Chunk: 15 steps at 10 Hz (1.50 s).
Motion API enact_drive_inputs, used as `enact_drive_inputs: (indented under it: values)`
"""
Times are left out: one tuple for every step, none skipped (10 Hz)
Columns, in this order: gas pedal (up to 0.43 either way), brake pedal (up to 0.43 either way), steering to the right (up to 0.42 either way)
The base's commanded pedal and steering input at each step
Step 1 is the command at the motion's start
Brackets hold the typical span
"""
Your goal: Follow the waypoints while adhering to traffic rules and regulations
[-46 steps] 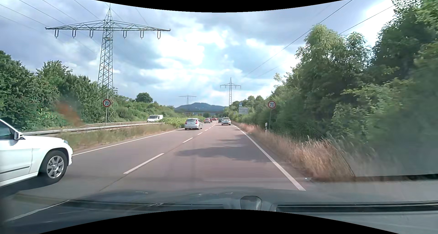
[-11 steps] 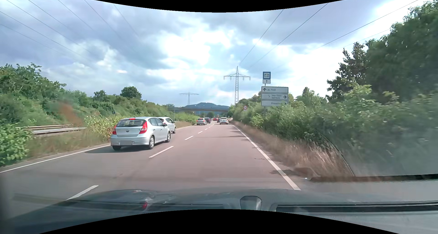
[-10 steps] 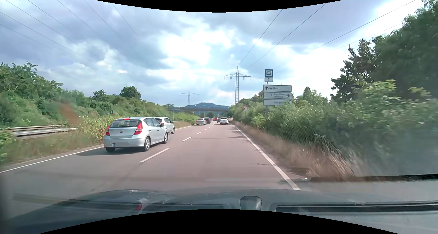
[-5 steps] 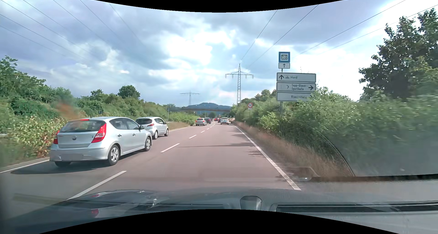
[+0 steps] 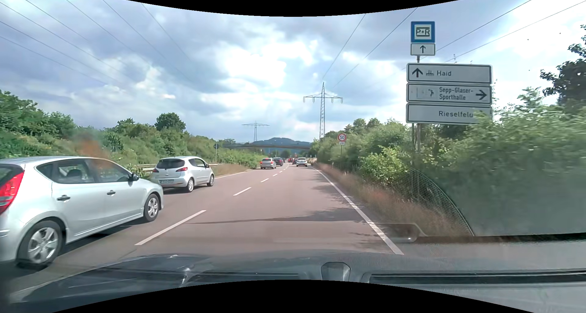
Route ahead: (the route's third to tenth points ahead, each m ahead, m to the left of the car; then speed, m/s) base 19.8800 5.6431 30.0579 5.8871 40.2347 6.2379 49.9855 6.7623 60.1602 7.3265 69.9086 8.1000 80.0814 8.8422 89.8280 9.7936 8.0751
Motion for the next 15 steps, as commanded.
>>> enact_drive_inputs:
  values:
    - [0.059, 0.000, -0.006]
    - [0.059, 0.000, -0.005]
    - [0.047, 0.000, -0.004]
    - [0.047, 0.000, -0.004]
    - [0.039, 0.000, -0.004]
    - [0.039, 0.000, -0.004]
    - [0.039, 0.000, -0.004]
    - [0.039, 0.000, -0.004]
    - [0.039, 0.000, -0.004]
    - [0.039, 0.000, -0.004]
    - [0.039, 0.000, -0.004]
    - [0.039, 0.000, -0.004]
    - [0.047, 0.000, -0.004]
    - [0.059, 0.000, -0.004]
    - [0.059, 0.000, -0.004]
